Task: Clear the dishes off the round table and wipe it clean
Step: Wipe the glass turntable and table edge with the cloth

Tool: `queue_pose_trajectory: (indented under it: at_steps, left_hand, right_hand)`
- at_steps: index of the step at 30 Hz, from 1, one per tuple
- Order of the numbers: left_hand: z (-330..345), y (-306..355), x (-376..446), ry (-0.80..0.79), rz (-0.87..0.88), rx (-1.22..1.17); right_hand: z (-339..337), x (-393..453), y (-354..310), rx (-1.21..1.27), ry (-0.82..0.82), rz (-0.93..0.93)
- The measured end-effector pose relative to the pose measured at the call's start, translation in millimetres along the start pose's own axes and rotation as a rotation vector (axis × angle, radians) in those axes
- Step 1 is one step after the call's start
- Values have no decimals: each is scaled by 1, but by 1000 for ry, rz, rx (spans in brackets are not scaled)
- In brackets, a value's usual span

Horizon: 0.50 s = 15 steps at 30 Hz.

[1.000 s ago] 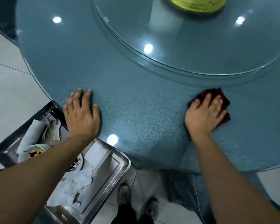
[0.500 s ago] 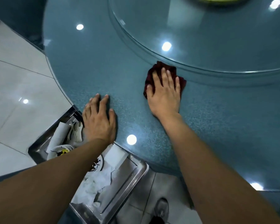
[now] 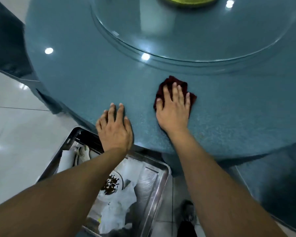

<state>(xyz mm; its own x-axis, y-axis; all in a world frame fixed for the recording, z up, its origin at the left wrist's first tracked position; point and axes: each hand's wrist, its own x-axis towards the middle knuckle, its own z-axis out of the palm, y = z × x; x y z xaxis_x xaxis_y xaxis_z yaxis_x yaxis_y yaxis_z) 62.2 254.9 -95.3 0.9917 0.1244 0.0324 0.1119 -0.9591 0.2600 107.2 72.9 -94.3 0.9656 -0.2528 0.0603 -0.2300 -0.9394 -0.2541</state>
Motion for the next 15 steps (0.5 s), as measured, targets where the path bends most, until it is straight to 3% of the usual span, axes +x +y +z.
queue_pose_trajectory:
  at_steps: [4,7,12,15]
  left_hand:
    - [-19,-51,10,-109,353,131]
    - [-19,-57,13,-145,404,203]
    - [-22,-49,9,-190,373,211]
    - [-23,-46,8,-201,367,251]
  right_hand:
    - [10,-35,-55,38,-60,-142]
    - [2,-63,-34,48,-68,-168]
    - [-29,-96,84,-30,52,184]
    - [-35,-104,114,-20,60,350]
